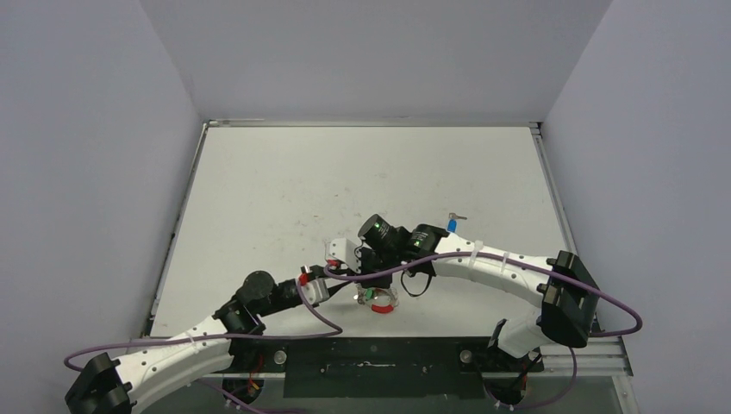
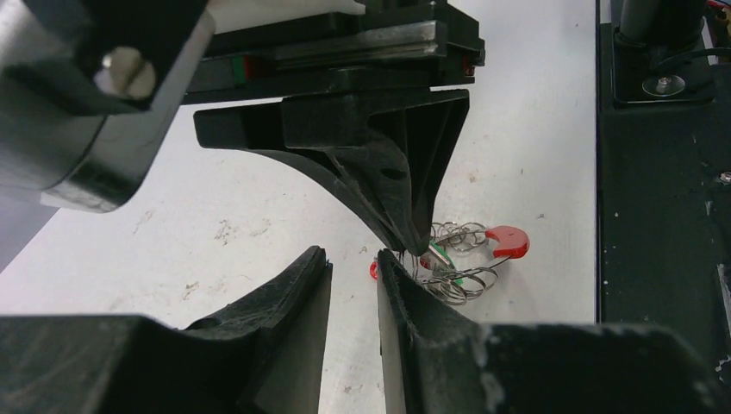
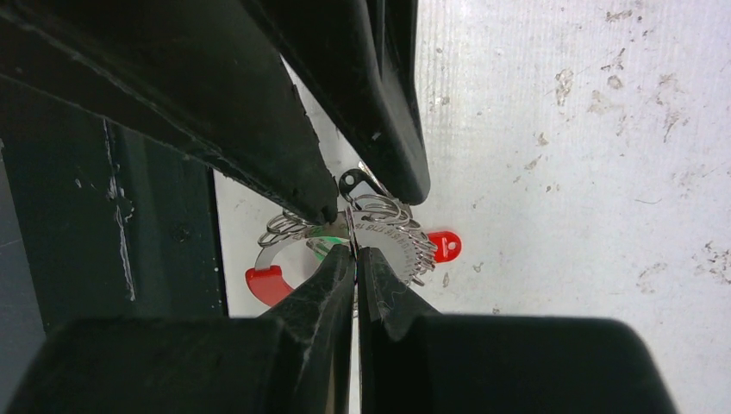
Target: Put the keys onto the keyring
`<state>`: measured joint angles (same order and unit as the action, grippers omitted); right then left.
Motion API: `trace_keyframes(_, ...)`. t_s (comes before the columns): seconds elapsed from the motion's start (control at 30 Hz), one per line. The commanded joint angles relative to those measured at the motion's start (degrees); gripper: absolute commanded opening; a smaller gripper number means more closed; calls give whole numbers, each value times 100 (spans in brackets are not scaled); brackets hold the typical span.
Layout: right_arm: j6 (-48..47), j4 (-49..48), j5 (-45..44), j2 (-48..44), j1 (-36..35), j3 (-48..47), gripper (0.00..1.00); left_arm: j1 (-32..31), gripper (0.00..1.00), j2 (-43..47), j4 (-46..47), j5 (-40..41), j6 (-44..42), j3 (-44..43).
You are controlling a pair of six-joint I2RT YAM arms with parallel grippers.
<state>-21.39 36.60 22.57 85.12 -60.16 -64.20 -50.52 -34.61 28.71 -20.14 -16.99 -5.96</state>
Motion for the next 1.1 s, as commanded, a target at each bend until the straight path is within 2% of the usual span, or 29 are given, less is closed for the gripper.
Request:
trace_keyframes(0.0,-41,-370,157,-247,-58,75,0,7,25,-21,-37,-37,-3,-156)
trace_keyframes(0.37,16,-452,231,-325,-59,110,0,-2,24,-784,384,-520,78,-274)
trace_keyframes(0.6,38,-460,259,-343,-65,112,0,-1,23,-1084,498,-551,56,-306)
trace_keyframes(0.93,56,-476,267,-330,-81,119,0,-2,15,-1462,952,-574,162,-293)
trace_keyframes(1.07,51,-467,250,-321,-75,130,0,-3,6,-1494,1022,-587,189,-292)
